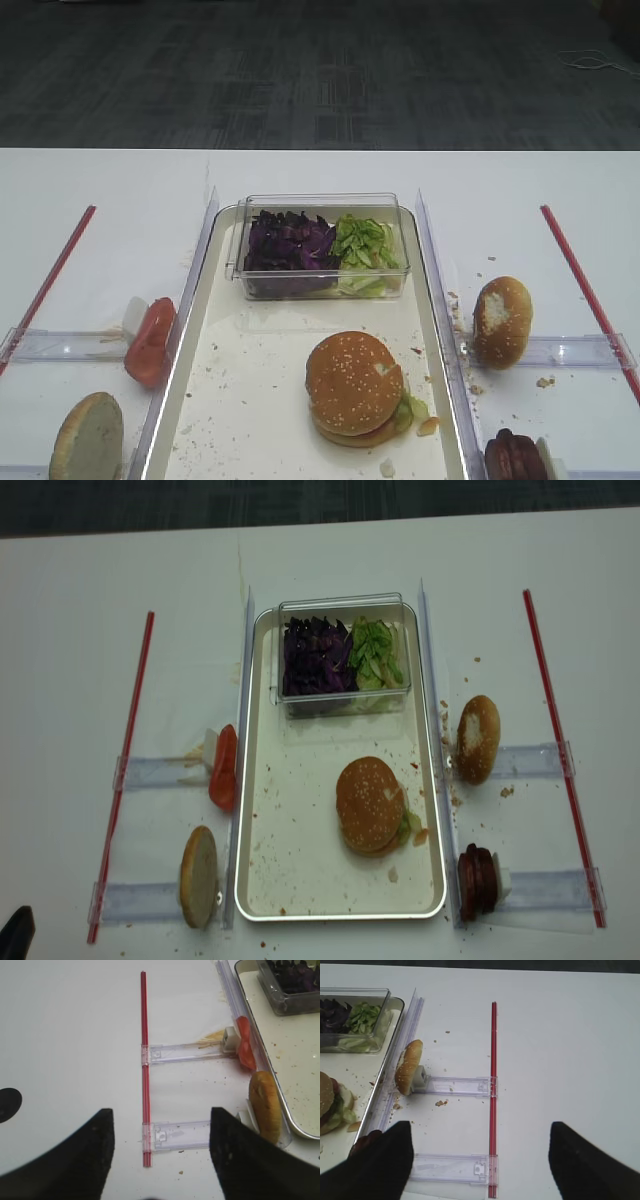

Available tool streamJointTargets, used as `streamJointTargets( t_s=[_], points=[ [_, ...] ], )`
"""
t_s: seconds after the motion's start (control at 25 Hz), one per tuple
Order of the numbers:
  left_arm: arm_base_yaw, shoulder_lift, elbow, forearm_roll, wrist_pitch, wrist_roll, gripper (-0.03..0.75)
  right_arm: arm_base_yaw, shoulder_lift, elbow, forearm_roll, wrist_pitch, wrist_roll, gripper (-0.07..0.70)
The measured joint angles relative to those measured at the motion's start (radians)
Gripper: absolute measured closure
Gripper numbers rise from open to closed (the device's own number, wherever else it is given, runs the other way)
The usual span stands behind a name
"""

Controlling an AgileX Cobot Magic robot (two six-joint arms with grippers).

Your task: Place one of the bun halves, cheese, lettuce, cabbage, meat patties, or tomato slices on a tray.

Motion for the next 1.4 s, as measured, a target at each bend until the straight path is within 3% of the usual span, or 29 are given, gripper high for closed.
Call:
streamJointTargets(
  t_s=[1.4],
  points=[
    [0.000, 0.000, 0.000, 0.000, 0.000, 0.000, 0.295, 0.000, 0.000, 0.000, 0.000, 0.000, -0.001, 0.041]
  ],
)
